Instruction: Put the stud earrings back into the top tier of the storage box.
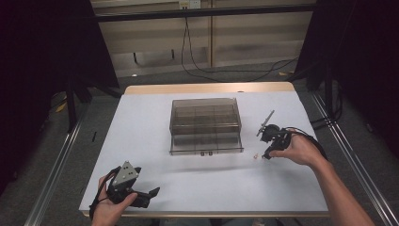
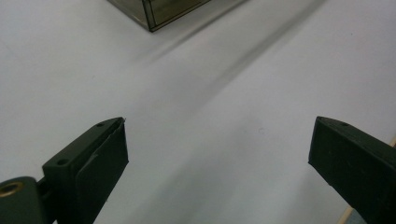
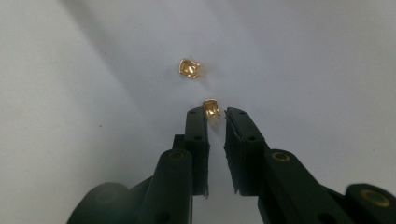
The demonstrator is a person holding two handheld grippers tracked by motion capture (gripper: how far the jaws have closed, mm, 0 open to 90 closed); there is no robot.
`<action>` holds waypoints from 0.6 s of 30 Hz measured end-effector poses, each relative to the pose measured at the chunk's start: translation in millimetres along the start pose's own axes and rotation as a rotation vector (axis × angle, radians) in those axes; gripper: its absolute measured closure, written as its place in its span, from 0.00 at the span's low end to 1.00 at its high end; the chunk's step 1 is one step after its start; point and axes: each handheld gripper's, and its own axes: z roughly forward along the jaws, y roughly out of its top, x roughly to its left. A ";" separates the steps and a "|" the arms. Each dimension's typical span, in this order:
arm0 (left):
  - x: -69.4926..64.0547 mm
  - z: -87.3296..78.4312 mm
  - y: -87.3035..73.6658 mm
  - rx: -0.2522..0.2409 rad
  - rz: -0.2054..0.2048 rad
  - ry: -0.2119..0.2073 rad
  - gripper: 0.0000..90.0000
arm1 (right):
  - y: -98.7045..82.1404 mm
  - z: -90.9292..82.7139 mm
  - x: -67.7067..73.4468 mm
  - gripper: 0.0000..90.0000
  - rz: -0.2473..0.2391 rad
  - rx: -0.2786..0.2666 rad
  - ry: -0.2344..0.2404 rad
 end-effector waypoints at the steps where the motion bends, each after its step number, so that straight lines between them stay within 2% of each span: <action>1: 0.0 0.0 0.0 0.000 0.000 0.000 0.05 | 0.0 0.0 0.0 0.87 0.000 0.000 0.000; 11: -1.1 1.0 -0.5 0.001 0.004 -0.002 0.05 | 5.0 10.5 1.0 0.87 -0.020 0.027 0.000; 18: -1.5 0.7 -0.3 0.000 0.009 -0.003 0.05 | 7.1 14.6 1.8 0.90 -0.011 0.047 0.002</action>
